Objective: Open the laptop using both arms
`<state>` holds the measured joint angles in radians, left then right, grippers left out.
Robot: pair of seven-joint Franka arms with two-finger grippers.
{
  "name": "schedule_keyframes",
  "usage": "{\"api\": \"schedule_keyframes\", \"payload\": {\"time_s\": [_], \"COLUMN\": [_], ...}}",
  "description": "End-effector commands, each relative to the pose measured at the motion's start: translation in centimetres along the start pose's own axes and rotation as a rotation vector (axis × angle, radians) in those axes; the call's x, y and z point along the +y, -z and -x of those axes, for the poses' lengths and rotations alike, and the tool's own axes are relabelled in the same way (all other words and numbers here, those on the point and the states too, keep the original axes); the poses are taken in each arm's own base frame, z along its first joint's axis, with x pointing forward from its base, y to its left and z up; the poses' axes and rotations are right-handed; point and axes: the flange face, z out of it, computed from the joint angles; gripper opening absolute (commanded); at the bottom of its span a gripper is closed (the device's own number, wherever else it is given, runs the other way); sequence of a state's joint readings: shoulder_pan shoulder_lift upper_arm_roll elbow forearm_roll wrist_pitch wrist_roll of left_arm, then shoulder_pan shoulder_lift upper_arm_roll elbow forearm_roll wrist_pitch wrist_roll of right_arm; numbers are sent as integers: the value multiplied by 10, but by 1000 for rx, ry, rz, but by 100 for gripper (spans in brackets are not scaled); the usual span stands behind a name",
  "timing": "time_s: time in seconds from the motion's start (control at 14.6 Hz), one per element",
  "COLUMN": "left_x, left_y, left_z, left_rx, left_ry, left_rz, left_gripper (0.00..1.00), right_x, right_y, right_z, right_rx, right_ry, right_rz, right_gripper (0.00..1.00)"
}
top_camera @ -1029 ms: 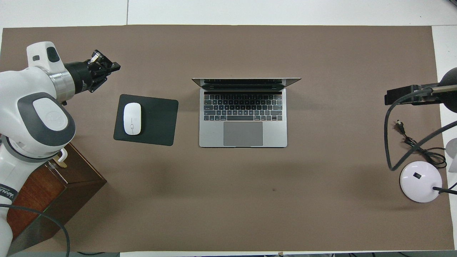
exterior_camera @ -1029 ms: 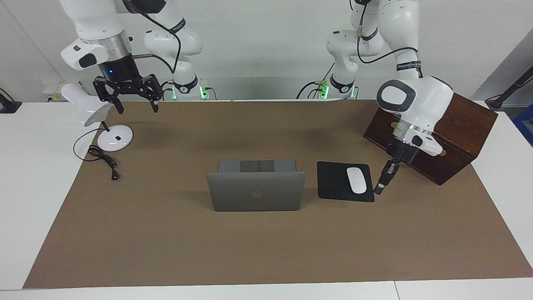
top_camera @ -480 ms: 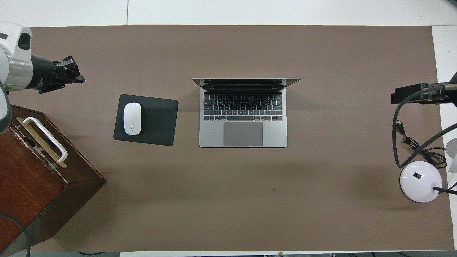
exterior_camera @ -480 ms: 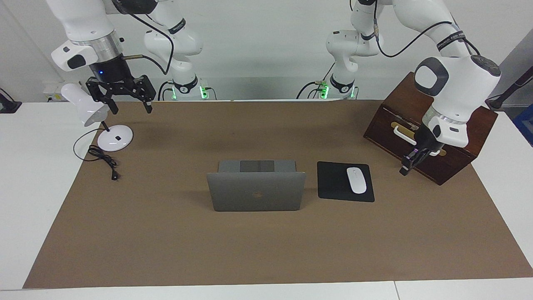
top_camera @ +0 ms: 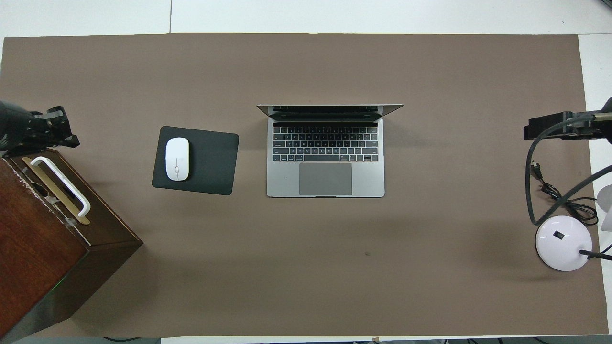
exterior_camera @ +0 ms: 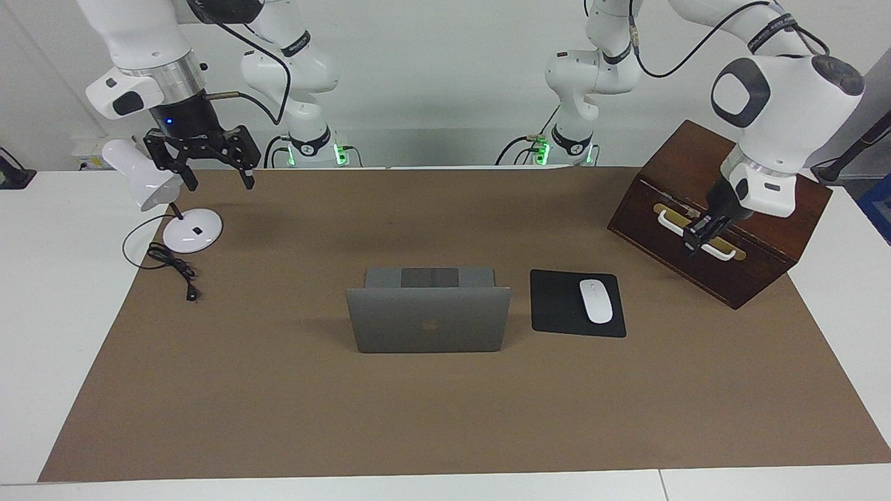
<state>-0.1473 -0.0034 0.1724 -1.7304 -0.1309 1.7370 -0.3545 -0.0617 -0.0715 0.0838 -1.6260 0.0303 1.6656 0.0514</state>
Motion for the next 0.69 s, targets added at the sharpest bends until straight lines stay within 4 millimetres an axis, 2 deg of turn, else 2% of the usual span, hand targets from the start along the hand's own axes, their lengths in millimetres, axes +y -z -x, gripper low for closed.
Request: {"api": "schedule_keyframes", "payload": {"time_s": [0.0,0.14,0.27,0.41,0.48,0.55,0.62], "left_x": [-23,-46,-56,-55,-50,-49,-49], "left_y": [14,19,23,23,26,25,25], "left_z": [27,42,55,54,55,53,51], "left_rx": [-81,-130,-145,-124,-108,-103,-92], "left_ry": [-13,3,3,-1,-10,-14,-17], "left_rz": [-37,-60,-62,-68,-66,-71,-81], "left_gripper": [0,0,0,14,42,99,100], "right_x": [-1,1,1,1,1,2,3], "right_y": [-1,0,0,-1,-2,-2,-2], "right_z": [10,10,11,12,13,13,13], "right_rx": [-22,-20,-23,-37,-42,-44,-43], "right_ry": [-16,-17,-13,-6,-5,-6,-3], "right_rz": [-20,-19,-8,5,5,6,7], "right_gripper": [100,100,100,100,100,100,100]}}
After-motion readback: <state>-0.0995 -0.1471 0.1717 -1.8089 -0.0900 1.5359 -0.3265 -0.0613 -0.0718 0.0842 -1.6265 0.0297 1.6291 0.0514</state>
